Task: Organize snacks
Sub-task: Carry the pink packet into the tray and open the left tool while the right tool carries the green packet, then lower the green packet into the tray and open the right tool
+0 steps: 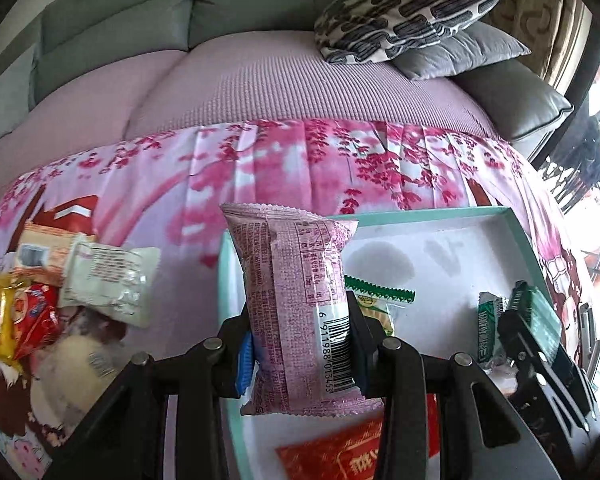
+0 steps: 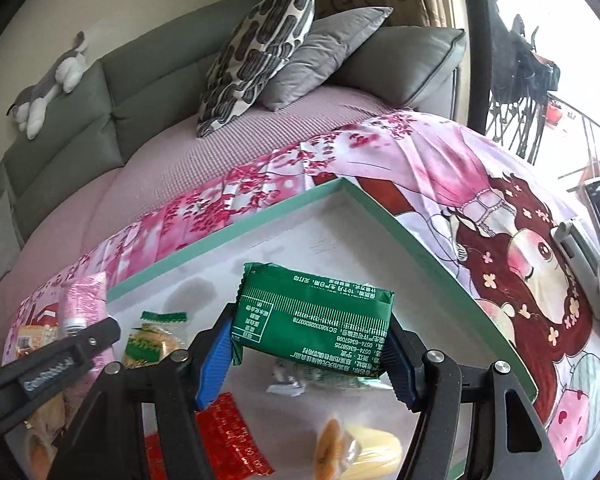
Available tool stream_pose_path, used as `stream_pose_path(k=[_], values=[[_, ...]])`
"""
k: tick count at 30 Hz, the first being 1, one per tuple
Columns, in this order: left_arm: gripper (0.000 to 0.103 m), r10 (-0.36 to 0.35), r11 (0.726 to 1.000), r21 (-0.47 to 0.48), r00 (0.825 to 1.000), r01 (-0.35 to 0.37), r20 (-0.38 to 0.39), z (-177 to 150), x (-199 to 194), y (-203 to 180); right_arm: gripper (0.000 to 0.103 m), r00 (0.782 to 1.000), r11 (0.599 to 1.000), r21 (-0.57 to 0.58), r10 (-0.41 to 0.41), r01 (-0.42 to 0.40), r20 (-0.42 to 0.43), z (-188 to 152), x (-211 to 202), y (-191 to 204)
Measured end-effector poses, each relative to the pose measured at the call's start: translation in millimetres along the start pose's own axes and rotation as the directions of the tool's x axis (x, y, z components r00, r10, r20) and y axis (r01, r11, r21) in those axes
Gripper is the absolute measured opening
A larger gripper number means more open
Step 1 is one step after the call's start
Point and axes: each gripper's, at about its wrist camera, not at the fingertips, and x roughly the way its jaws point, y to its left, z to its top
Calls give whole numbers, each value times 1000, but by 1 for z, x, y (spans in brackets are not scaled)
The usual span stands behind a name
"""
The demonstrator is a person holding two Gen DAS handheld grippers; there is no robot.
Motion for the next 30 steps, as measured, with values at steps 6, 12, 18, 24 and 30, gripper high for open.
stream_pose_path(k=[6,12,18,24,30], values=[[41,-15,1000,2,1000,15,2,1,12,-2,69,1000,1000,-8,-3,3,5,1,1,1],[41,-14,1000,12,1000,14,2,1,11,-2,69,1000,1000,-23,-8,8,5,0,1,6],[49,9,1000,14,1000,-9,-10,1,6,-3,70,1000,1000,-30,-3,3,1,0,1,8],[55,59,998,7,998,-59,-31,2,1,1,71,1000,1000,-28,-1,1,3,0,0,7],[73,92,996,3,995,-92,-32,2,-6,3,77,1000,1000,-30,4,-4,-4,1,4,8]])
